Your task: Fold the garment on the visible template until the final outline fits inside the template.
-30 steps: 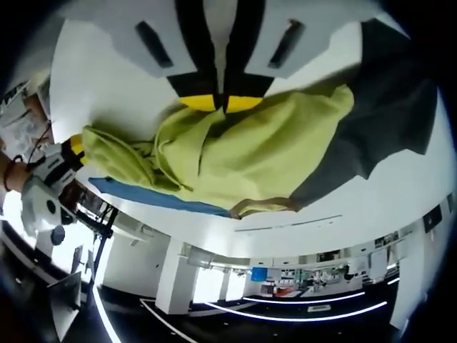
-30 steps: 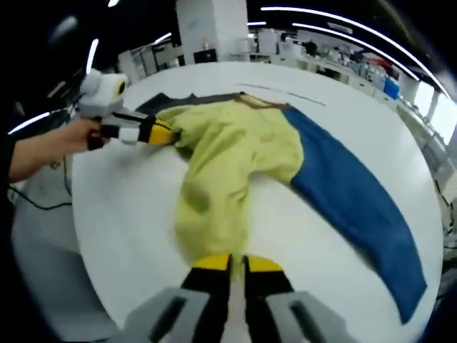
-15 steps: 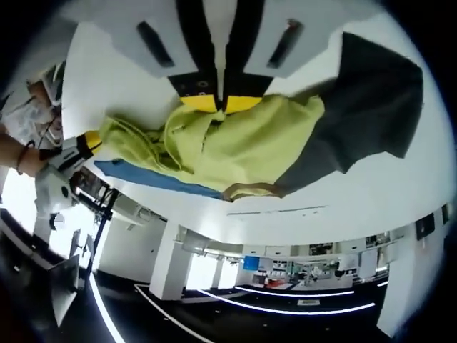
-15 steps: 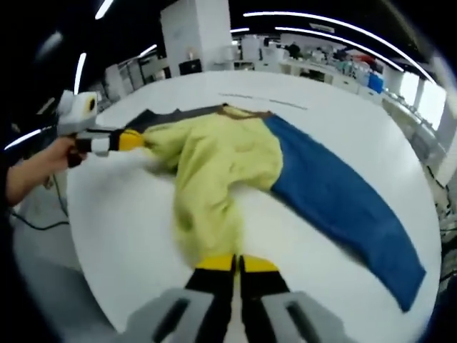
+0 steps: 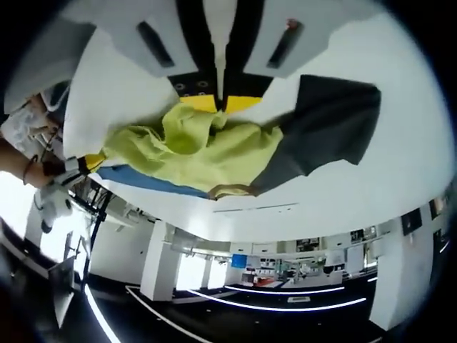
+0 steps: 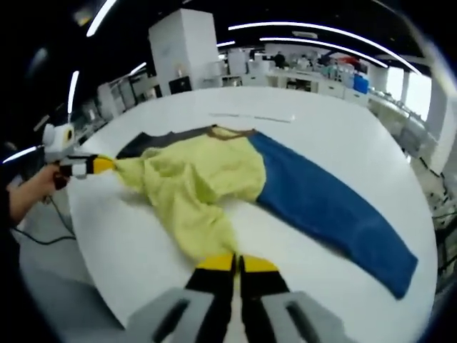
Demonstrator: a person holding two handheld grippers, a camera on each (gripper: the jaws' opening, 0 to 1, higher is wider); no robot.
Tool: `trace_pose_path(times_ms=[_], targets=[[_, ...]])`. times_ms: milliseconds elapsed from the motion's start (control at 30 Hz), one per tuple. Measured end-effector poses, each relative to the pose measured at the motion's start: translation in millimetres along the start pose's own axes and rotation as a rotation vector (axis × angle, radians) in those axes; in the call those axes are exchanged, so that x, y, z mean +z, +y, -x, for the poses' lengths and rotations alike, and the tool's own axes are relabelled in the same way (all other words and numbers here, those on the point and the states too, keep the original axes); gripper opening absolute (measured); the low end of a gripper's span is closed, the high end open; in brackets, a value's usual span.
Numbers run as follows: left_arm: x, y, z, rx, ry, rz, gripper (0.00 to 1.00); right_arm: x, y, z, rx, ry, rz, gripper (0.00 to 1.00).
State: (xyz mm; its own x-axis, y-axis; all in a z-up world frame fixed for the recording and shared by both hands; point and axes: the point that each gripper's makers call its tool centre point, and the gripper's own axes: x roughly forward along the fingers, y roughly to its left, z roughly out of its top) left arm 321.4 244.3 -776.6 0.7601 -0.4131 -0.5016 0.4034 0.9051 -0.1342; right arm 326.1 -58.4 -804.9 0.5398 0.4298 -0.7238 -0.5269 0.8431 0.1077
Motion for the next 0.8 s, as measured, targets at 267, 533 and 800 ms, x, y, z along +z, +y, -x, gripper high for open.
trace_pose_path(times_ms=[267, 533, 800], targets=[[-18.4, 4.3, 35, 0.033, 0.014, -0.008, 0.00, -6.2, -3, 16, 0.006, -0.019, -0.065, 0.00], [-35.3, -9.8, 55, 0.018, 0.054, -0.012, 0.00, -22.3, -3, 23, -0.020, 0.027, 0.004, 0.00], [-54.2, -19.9, 74, -0.010, 0.100, -0.051, 0.00, -39.1, 6, 35, -0.010, 0.039, -0.030, 0.00]])
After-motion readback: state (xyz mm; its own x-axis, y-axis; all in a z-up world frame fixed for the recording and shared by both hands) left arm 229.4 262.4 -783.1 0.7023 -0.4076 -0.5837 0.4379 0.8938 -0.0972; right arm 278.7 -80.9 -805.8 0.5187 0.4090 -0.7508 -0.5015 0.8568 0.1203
